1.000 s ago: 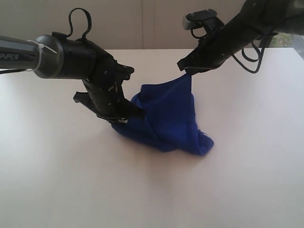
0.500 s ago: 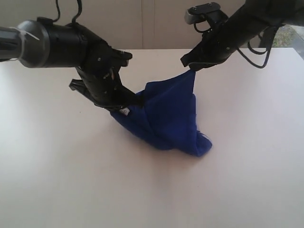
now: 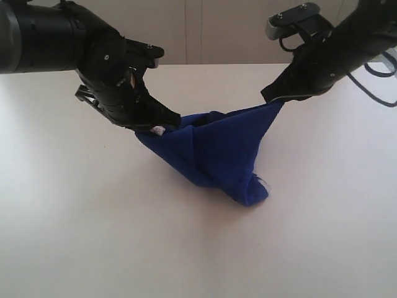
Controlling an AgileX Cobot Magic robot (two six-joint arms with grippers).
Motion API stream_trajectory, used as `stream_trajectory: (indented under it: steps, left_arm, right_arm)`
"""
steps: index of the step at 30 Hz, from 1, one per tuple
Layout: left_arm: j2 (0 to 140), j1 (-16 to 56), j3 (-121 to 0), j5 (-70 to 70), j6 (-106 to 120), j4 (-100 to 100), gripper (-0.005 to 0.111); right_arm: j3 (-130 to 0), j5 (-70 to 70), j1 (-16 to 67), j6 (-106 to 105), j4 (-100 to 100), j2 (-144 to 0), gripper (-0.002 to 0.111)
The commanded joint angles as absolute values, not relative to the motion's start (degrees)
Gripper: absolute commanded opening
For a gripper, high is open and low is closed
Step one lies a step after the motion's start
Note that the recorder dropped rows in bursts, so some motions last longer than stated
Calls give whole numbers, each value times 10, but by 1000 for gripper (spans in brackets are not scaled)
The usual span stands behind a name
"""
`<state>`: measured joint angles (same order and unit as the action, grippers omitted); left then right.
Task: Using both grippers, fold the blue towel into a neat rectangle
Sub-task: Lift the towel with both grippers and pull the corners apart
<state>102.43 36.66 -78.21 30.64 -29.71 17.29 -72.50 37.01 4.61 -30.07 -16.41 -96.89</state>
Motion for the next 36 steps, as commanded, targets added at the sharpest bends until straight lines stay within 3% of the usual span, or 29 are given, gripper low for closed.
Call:
stream_trajectory:
  steps: [1,7,21,36]
  left_arm:
    - [996,335,-755,309,-296,128,0]
    - [976,300,-733,326,-192,38,0]
    - [806,300,-714,385,-101,53,0]
    - [635,300,-714,497,-101,127,0]
  right_arm:
    - [-674,343,45,-274,-161,-899,0]
    - [-628,340,45,-268,-161,-830,0]
    - [-565,334,45,-268,-155,-683,0]
    - [-564,433,45,-267,-89,-500,0]
